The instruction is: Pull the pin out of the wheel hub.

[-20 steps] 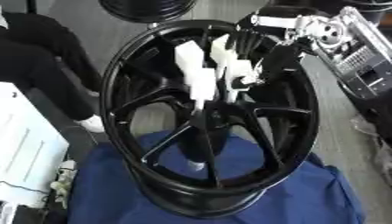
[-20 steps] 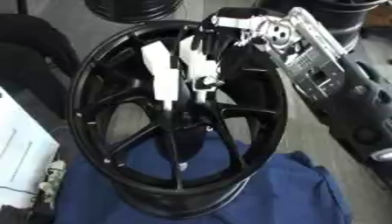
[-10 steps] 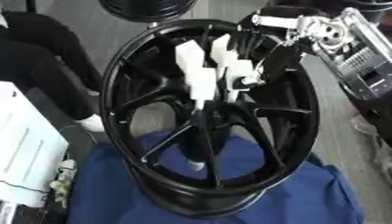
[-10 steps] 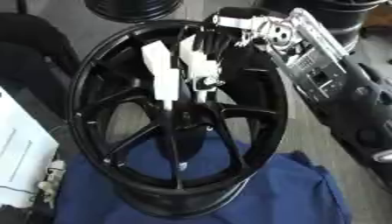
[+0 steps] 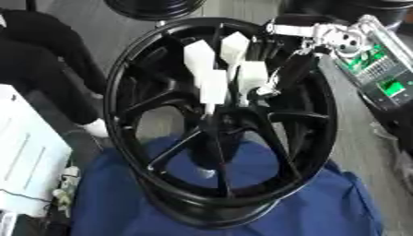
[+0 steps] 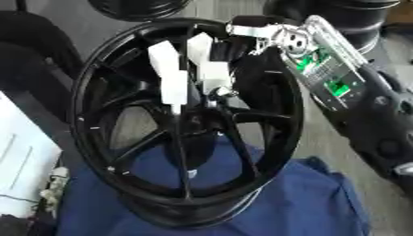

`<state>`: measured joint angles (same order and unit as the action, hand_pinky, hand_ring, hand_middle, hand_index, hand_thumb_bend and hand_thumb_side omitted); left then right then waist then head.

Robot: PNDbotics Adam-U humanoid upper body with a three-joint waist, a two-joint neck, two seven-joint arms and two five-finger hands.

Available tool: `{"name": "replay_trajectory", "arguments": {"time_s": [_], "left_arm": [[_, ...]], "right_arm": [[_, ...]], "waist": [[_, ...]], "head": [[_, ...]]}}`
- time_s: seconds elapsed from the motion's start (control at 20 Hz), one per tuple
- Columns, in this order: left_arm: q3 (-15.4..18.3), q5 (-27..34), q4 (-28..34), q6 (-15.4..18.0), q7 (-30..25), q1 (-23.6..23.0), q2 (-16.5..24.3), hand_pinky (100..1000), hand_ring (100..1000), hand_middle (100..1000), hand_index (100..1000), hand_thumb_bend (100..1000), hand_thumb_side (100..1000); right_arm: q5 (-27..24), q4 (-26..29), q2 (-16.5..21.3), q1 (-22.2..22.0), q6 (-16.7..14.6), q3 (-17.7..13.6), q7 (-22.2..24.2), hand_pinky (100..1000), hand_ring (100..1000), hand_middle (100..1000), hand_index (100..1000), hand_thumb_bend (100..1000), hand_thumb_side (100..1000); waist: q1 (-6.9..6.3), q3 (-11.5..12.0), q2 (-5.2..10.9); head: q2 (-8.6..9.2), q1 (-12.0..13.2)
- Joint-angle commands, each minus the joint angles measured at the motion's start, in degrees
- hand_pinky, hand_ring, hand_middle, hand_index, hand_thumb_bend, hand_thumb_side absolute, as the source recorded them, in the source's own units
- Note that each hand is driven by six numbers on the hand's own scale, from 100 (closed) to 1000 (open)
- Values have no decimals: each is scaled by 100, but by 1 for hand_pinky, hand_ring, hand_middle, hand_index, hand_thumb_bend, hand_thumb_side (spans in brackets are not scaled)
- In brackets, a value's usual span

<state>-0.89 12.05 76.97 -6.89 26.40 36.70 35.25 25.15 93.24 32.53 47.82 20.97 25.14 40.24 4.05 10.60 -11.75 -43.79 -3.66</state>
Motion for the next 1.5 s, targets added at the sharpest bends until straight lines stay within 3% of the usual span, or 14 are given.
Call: {"name": "replay_trajectory", "arguments": {"time_s": [0.05,0.55,0.65,0.95,1.2,1.5], "left_arm": [[28,-14,96,9,-31,58,150,744,812,759,775,484,741],[29,-21,101,5,-35,50,143,746,814,758,767,481,742],[29,-19,104,6,-35,50,143,746,814,756,766,480,742],[30,-17,109,0,-35,43,148,747,815,754,763,477,744],[33,-9,114,3,-35,43,152,747,815,753,762,475,745],[36,-5,114,1,-35,33,161,748,815,752,760,471,745]], "right_arm": [[28,92,162,70,1,-27,30,763,706,600,637,574,191],[-135,85,124,96,99,-12,-93,758,685,581,640,529,147],[-193,100,126,99,145,-2,-113,754,674,570,628,479,100],[-334,99,115,102,251,25,-153,742,640,528,586,270,100],[-466,143,117,133,276,31,-153,728,616,502,557,181,100],[-736,182,135,124,363,-72,-288,710,586,467,517,163,100]], "waist": [[-41,-3,88],[-27,13,71],[-24,16,70],[-21,24,65],[-20,26,63],[-20,21,73]], "head": [[-33,-14],[-33,-19],[-33,-21],[-33,-24],[-33,-39],[-33,-38]]}}
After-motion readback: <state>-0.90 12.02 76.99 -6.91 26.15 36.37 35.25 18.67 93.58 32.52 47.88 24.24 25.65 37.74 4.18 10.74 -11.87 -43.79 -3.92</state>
